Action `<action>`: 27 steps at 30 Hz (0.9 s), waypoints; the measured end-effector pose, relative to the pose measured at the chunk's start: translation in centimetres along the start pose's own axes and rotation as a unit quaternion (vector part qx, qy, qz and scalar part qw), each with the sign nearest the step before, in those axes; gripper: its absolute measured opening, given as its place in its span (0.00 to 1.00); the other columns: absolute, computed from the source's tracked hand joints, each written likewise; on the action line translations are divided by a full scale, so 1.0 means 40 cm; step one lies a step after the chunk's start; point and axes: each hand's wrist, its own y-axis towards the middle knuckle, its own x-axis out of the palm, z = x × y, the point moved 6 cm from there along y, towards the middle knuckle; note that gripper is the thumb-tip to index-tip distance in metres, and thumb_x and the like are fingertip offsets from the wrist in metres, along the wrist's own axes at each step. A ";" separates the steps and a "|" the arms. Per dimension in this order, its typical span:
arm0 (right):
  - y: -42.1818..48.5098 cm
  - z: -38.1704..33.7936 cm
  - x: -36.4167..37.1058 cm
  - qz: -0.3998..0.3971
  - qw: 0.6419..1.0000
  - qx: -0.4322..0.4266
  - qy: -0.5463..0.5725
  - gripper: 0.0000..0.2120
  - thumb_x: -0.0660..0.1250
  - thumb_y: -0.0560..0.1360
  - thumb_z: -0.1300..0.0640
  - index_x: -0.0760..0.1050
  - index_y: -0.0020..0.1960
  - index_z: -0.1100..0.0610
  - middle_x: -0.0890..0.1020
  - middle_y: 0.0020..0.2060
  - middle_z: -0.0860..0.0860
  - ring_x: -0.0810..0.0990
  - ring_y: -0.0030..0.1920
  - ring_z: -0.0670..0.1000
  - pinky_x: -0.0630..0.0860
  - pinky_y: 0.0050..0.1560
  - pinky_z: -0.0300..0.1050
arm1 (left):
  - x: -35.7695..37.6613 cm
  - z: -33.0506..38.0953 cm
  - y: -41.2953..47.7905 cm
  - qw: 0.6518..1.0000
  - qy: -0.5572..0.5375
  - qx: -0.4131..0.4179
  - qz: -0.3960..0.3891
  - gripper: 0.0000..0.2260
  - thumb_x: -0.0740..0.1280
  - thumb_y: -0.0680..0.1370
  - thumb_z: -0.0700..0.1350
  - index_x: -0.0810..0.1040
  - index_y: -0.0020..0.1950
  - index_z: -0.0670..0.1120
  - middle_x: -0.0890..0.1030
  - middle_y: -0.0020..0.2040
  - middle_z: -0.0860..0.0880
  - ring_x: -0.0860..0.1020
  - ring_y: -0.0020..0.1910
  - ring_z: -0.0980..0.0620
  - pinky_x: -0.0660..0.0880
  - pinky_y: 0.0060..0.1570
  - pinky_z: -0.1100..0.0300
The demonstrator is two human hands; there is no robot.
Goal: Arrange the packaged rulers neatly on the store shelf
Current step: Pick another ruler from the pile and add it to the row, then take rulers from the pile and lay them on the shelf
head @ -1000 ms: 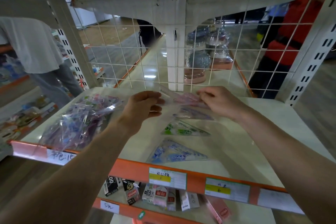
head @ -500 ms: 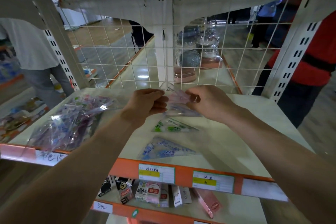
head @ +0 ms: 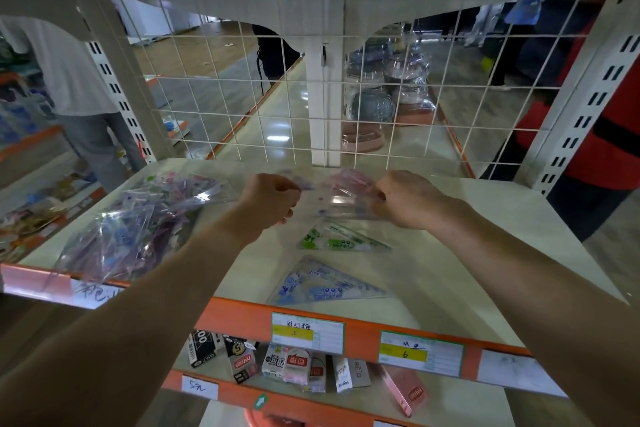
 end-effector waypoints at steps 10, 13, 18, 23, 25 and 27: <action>0.026 0.011 0.038 -0.039 0.999 0.021 -0.014 0.07 0.64 0.77 0.52 0.77 0.48 0.55 0.74 0.42 0.52 0.72 0.44 0.53 0.64 0.45 0.40 | -0.007 -0.015 0.015 1.000 0.008 0.004 0.004 0.06 0.65 0.77 0.36 0.79 0.43 0.44 0.77 0.35 0.45 0.75 0.32 0.50 0.76 0.39 0.56; 0.030 0.009 0.047 -0.045 0.998 0.021 -0.034 0.10 0.62 0.77 0.49 0.76 0.49 0.56 0.73 0.42 0.51 0.71 0.43 0.53 0.65 0.44 0.42 | -0.012 -0.022 0.019 1.000 0.006 0.003 0.003 0.05 0.65 0.77 0.37 0.80 0.45 0.43 0.77 0.35 0.45 0.75 0.33 0.50 0.76 0.39 0.56; 0.030 0.000 0.056 -0.036 0.998 0.018 -0.046 0.12 0.61 0.76 0.47 0.74 0.49 0.54 0.72 0.44 0.51 0.71 0.44 0.52 0.66 0.44 0.44 | -0.019 -0.030 0.019 1.000 0.007 0.003 0.005 0.04 0.65 0.77 0.37 0.80 0.49 0.41 0.77 0.36 0.45 0.75 0.33 0.50 0.76 0.37 0.58; 0.027 -0.015 0.045 -0.040 0.996 0.022 -0.074 0.16 0.60 0.77 0.47 0.75 0.58 0.56 0.74 0.51 0.53 0.73 0.51 0.55 0.68 0.48 0.46 | -0.042 -0.028 0.009 0.999 0.033 0.022 0.018 0.05 0.65 0.77 0.37 0.80 0.46 0.42 0.78 0.36 0.44 0.75 0.32 0.51 0.75 0.34 0.60; 0.026 -0.046 0.018 -0.026 0.997 0.002 -0.068 0.18 0.61 0.77 0.47 0.73 0.63 0.53 0.74 0.59 0.54 0.73 0.60 0.57 0.69 0.55 0.47 | -0.073 -0.022 0.003 0.997 0.063 0.040 0.036 0.06 0.65 0.76 0.38 0.80 0.42 0.45 0.78 0.36 0.44 0.76 0.31 0.51 0.74 0.32 0.63; 0.031 -0.094 -0.011 -0.003 0.999 -0.029 -0.027 0.18 0.62 0.77 0.47 0.72 0.65 0.52 0.75 0.63 0.53 0.73 0.62 0.55 0.69 0.59 0.46 | -0.116 -0.021 0.000 0.991 0.107 0.053 0.052 0.06 0.65 0.76 0.39 0.80 0.42 0.47 0.79 0.35 0.46 0.77 0.35 0.49 0.76 0.38 0.59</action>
